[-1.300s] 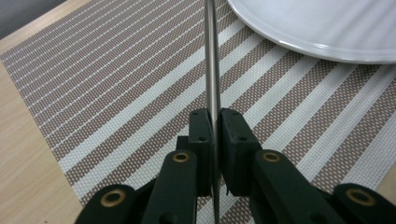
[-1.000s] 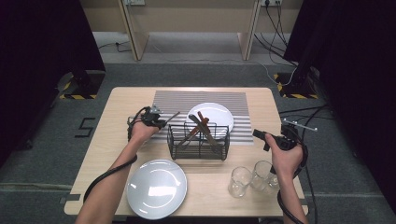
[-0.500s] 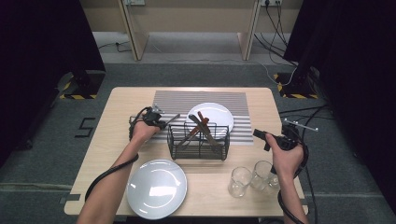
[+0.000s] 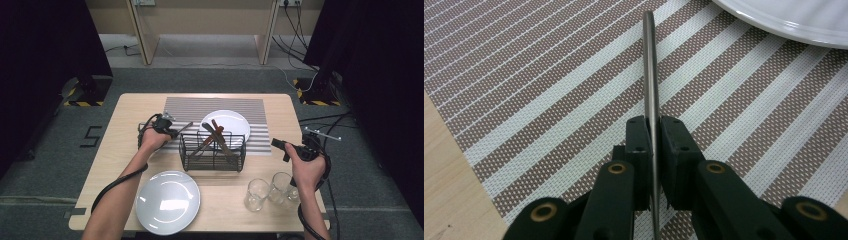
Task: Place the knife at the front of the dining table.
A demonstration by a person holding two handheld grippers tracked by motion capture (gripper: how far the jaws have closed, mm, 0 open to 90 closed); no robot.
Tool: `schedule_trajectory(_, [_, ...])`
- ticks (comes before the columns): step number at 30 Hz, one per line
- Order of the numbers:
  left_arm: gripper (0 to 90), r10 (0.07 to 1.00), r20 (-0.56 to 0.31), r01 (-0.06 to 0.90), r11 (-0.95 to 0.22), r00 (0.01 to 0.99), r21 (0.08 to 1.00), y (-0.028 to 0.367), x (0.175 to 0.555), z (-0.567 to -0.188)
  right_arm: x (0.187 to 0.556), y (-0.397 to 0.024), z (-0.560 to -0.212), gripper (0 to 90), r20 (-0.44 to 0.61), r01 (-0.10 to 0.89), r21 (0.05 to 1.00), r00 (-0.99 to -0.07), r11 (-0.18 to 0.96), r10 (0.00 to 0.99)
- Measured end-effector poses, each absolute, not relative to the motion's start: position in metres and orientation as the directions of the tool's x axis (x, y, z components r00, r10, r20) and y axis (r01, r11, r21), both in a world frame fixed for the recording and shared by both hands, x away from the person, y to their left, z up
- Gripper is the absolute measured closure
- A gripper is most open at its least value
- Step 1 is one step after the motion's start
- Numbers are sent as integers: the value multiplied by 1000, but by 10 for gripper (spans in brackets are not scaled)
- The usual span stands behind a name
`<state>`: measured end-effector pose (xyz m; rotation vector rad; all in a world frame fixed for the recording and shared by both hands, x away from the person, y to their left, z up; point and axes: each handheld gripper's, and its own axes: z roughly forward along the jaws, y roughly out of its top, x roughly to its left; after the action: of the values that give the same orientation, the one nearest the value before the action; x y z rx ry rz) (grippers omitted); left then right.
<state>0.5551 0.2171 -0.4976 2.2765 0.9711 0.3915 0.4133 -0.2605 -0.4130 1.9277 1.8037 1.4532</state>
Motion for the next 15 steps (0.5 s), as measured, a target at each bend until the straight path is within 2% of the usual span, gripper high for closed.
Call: schedule_trajectory(15, [795, 745, 40, 556, -531, 666, 639, 218, 559, -500, 413, -261, -413, 477, 540, 700, 657, -179, -280, 822])
